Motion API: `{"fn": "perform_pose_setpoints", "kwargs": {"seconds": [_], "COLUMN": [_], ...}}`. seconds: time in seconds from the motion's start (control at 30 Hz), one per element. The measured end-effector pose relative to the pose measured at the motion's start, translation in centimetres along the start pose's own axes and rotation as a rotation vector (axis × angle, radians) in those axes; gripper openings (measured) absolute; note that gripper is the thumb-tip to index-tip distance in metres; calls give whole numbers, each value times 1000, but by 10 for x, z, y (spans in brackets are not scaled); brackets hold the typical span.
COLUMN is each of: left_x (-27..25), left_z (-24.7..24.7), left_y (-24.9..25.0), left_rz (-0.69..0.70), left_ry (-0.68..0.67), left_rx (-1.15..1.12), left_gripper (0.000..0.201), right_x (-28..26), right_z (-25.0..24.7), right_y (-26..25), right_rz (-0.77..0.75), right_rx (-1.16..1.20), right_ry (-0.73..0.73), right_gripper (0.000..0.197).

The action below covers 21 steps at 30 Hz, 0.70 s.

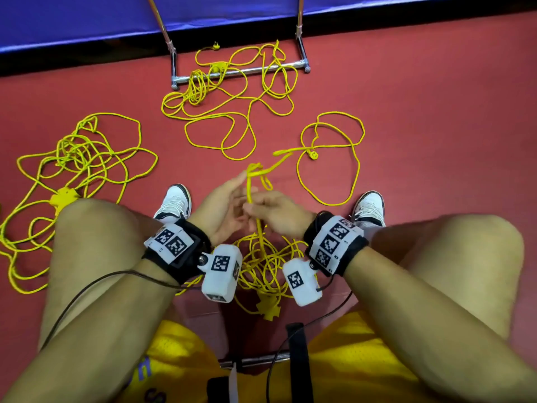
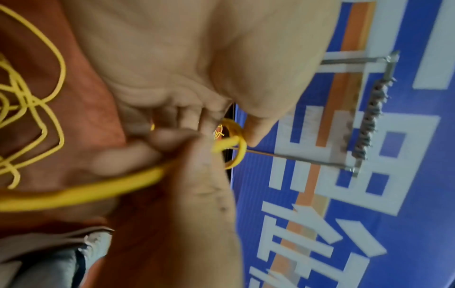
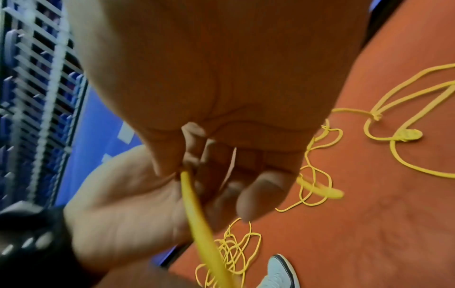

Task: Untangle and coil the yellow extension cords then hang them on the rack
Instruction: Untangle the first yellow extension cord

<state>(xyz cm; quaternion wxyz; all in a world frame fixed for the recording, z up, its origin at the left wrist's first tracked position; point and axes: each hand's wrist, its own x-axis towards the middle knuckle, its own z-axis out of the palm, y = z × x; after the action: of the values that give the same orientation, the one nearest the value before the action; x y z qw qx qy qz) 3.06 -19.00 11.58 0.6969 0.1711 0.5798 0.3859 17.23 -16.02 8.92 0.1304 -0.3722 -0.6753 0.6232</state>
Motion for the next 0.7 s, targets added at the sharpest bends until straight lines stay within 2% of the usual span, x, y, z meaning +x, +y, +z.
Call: {"fn": "perform_pose_setpoints", "kwargs": {"seconds": [0.07, 0.17, 0.27, 0.33, 0.37, 0.43, 0.47, 0.53, 0.6, 0.7], "left_x": [1, 0, 0, 1, 2, 1, 0, -2, -4, -5], "left_z": [2, 4, 1, 1, 1, 3, 4, 5, 3, -2], "left_y": [0, -4, -3, -2, -3, -3, -2, 1, 4, 4], "left_rz": [41, 157, 256, 281, 291, 296, 281, 239, 220, 236], "left_ry": [2, -18, 26, 69, 77, 67, 57, 52, 35, -15], "left_rx": [-106, -178, -84, 15, 38, 42, 28, -21, -38, 5], "left_gripper": [31, 13, 6, 9, 9, 15, 21, 32, 36, 33], "right_x": [-3, -6, -6, -3, -3, -1, 0, 4, 7, 6], "right_z": [7, 3, -5, -10, -11, -11, -11, -8, -11, -22], "right_y": [-3, -8, -7, -1, 0, 4, 6, 12, 15, 10], "right_rz": [-31, -59, -27, 0, -47, -134, -133, -68, -19, -44], "right_rx": [-103, -244, -450, -431, -376, -319, -298, -200, -127, -228], "right_ry": [-88, -47, 265, 524, 588, 532, 459, 340, 319, 325], "right_gripper": [38, 49, 45, 37, 35, 40, 44, 39, 30, 27]}}
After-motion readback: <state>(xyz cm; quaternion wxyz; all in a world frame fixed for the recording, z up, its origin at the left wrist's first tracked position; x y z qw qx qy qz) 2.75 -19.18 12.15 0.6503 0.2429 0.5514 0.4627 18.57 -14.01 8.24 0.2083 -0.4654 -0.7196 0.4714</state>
